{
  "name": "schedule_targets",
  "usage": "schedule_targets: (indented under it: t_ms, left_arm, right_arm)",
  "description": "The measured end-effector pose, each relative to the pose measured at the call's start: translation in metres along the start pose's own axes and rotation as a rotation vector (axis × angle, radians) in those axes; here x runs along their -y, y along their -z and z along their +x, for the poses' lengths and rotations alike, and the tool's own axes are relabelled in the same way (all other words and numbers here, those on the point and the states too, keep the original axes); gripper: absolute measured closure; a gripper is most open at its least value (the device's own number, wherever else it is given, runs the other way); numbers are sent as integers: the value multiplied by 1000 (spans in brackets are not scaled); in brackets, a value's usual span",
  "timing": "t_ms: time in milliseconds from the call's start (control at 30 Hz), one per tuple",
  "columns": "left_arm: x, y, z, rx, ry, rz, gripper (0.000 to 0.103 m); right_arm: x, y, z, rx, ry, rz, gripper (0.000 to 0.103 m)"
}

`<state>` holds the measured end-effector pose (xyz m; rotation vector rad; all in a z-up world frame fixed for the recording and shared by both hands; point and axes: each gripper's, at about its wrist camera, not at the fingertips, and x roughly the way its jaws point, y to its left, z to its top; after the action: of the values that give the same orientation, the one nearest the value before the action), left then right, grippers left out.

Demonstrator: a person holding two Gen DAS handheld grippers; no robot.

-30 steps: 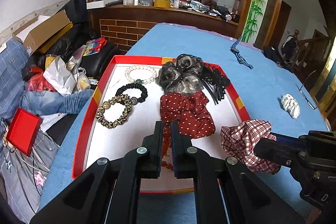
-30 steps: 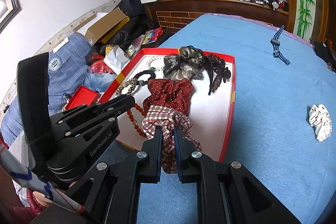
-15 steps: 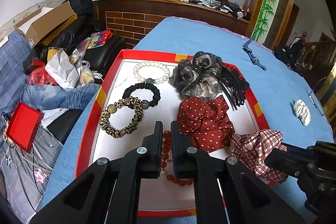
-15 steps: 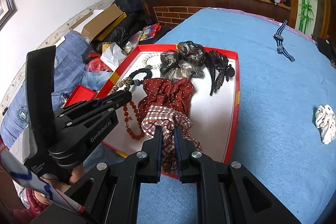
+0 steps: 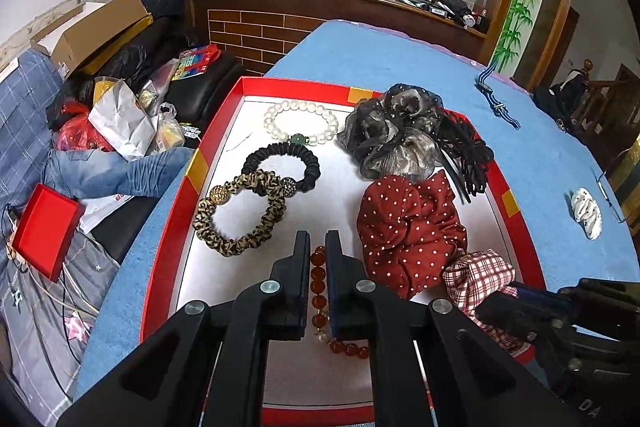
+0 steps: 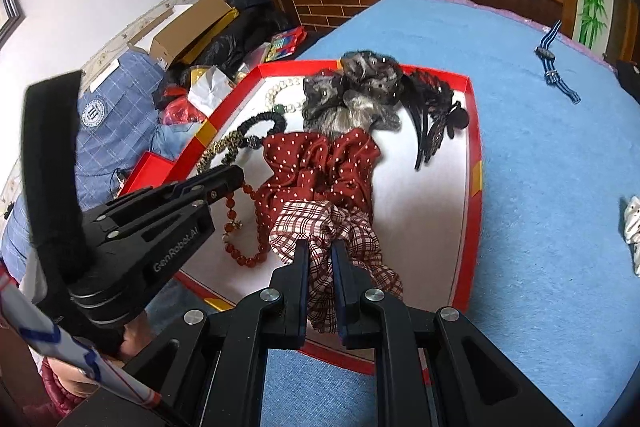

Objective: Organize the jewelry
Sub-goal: 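Lower the bead bracelet into the box and open the left tool while the right tool lowers the plaid scrunchie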

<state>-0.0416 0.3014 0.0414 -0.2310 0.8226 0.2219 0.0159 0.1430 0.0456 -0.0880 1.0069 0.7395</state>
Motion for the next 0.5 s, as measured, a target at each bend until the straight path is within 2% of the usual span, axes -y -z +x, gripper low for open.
schedule_targets:
  t_ms: [133, 500]
  left_arm:
    - [-1, 3, 2, -10, -3, -5, 96]
    - [-10, 10, 5, -31, -24, -28, 96]
  right_arm:
    - [5, 3, 9, -33, -16, 16, 89]
    - [9, 15, 12, -50, -38, 20, 89]
